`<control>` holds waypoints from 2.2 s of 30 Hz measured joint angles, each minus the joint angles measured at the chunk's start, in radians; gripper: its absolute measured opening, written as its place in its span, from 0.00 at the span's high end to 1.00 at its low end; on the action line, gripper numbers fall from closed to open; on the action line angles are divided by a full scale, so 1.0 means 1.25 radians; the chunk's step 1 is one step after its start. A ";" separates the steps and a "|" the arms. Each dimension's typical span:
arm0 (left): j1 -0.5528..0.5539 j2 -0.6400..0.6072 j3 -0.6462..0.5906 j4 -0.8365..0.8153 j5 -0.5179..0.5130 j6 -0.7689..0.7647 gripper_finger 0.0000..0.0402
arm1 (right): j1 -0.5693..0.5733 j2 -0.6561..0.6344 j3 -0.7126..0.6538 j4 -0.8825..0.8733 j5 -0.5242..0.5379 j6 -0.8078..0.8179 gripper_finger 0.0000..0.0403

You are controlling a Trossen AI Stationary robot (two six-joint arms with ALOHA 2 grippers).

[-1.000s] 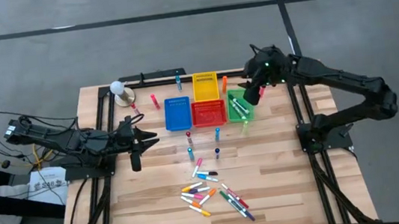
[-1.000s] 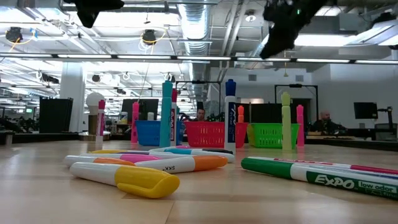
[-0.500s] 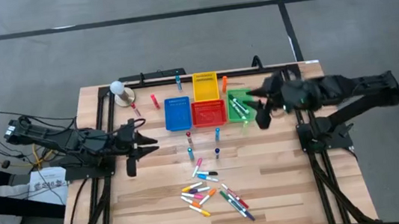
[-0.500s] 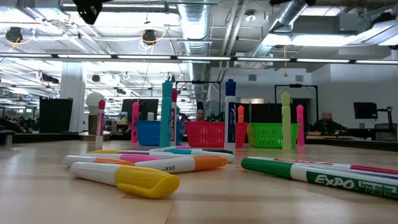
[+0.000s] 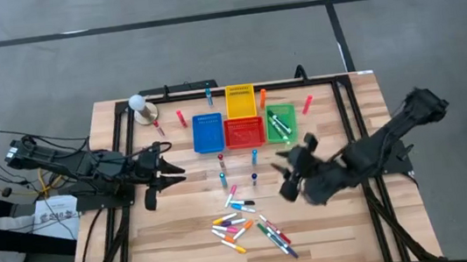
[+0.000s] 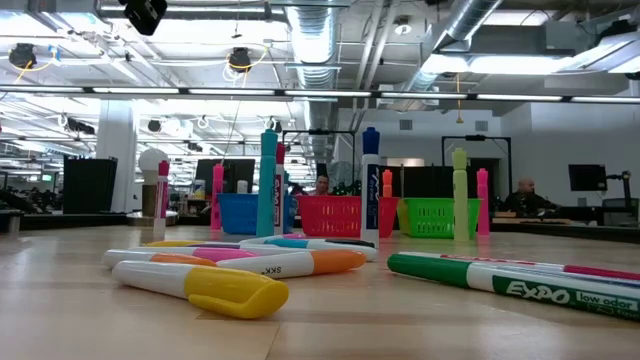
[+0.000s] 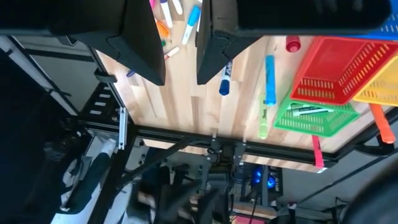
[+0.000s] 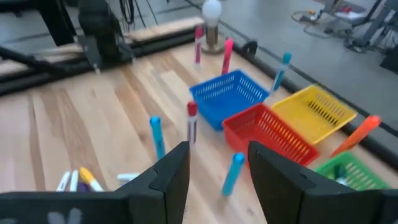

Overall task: Pick & Place Markers
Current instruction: Put the large dark blue marker pen into the green bin

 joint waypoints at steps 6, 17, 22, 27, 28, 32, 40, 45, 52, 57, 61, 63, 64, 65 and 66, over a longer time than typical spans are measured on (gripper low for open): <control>0.000 0.000 0.000 0.005 0.000 0.000 0.77 | 0.017 0.114 0.000 0.030 -0.001 0.077 0.65; 0.000 0.000 0.000 0.011 0.001 0.000 0.77 | 0.033 0.197 0.000 0.034 -0.034 0.159 0.65; 0.000 0.000 0.000 0.016 0.001 0.000 0.77 | 0.034 0.171 -0.001 -0.125 -0.044 0.176 0.66; 0.000 0.000 0.000 0.034 0.001 0.000 0.77 | 0.034 0.088 -0.001 -0.238 -0.025 0.190 0.70; 0.000 0.000 0.000 0.037 0.001 0.000 0.77 | 0.035 0.070 -0.001 -0.258 -0.024 0.190 0.71; 0.001 0.000 0.000 0.043 0.000 0.000 0.77 | 0.050 -0.004 -0.033 -0.305 -0.007 0.191 0.72; 0.001 0.000 0.000 0.062 -0.003 0.000 0.77 | 0.118 -0.177 -0.291 -0.025 0.020 0.274 0.76; 0.001 0.000 0.000 0.067 -0.003 0.000 0.77 | 0.126 -0.173 -0.429 0.397 0.021 0.118 0.77; 0.001 0.000 0.000 0.072 -0.003 0.000 0.77 | 0.064 -0.055 -0.471 0.626 0.016 0.070 0.73; 0.001 0.000 0.000 0.077 -0.003 0.000 0.77 | 0.024 0.032 -0.471 0.714 -0.059 0.064 0.65; 0.001 0.000 0.000 0.078 -0.003 0.000 0.77 | 0.006 0.086 -0.471 0.768 -0.088 0.062 0.59; 0.001 0.000 0.001 0.078 -0.003 0.000 0.77 | 0.006 0.105 -0.469 0.791 -0.087 0.062 0.58; 0.001 0.000 0.000 0.078 -0.003 0.000 0.77 | 0.006 0.112 -0.467 0.791 -0.088 0.062 0.57; 0.001 0.000 0.000 0.078 -0.003 0.000 0.77 | 0.006 0.119 -0.463 0.791 -0.088 0.055 0.57; 0.001 0.000 0.000 0.078 -0.003 0.000 0.77 | 0.006 0.126 -0.459 0.791 -0.089 0.034 0.57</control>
